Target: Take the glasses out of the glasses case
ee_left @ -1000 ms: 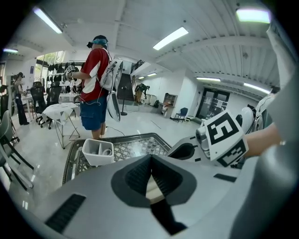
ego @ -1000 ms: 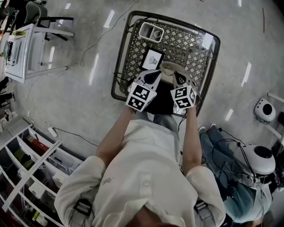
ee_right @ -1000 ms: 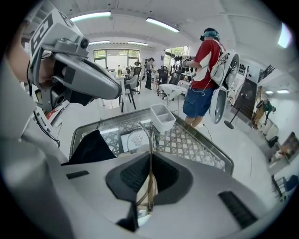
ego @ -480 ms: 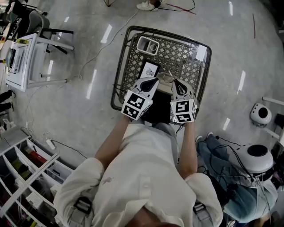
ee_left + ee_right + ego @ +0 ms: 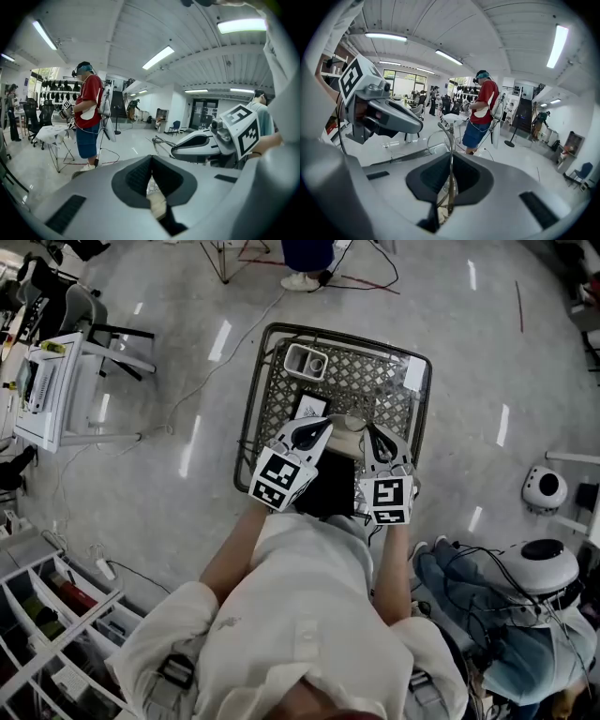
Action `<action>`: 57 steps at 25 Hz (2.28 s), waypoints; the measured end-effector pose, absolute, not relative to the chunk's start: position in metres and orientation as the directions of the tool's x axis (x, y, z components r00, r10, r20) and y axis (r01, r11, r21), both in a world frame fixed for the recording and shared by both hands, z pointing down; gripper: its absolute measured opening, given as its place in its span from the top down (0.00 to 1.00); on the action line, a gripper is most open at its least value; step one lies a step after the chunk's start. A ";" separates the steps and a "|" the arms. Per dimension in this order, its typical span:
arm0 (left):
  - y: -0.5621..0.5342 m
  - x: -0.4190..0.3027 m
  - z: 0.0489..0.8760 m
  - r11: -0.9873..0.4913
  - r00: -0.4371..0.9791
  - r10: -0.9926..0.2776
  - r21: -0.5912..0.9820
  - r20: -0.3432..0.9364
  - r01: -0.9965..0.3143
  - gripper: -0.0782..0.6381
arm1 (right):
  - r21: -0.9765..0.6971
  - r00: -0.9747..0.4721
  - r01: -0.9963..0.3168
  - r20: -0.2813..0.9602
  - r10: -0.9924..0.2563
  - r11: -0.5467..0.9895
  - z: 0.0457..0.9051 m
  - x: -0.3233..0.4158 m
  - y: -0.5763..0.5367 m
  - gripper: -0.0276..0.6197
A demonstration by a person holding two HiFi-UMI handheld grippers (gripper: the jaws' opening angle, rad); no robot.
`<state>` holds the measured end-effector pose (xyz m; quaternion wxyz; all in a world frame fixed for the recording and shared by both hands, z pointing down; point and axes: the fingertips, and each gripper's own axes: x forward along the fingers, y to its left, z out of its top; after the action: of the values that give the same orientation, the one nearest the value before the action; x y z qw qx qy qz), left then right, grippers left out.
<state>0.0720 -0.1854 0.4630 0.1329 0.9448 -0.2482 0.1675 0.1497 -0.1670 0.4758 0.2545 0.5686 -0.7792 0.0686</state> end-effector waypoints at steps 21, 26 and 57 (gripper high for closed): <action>-0.183 0.060 0.385 -0.884 0.861 -0.425 0.079 0.278 -0.461 0.87 | 0.195 -0.169 -0.954 0.277 -0.946 0.227 0.369 0.148 -0.150 0.93; -0.186 0.068 0.374 -0.894 0.873 -0.414 0.067 0.259 -0.444 0.87 | 0.189 -0.152 -0.961 0.256 -0.955 0.204 0.357 0.153 -0.149 0.93; -0.183 0.079 0.362 -0.911 0.890 -0.391 0.040 0.236 -0.411 0.87 | 0.190 -0.142 -0.964 0.234 -0.962 0.189 0.350 0.163 -0.142 0.93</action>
<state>0.0790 -0.1825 0.3616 0.0445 0.9710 -0.2065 0.1120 0.1627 -0.1420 0.3496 0.1524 0.6370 -0.7557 0.0028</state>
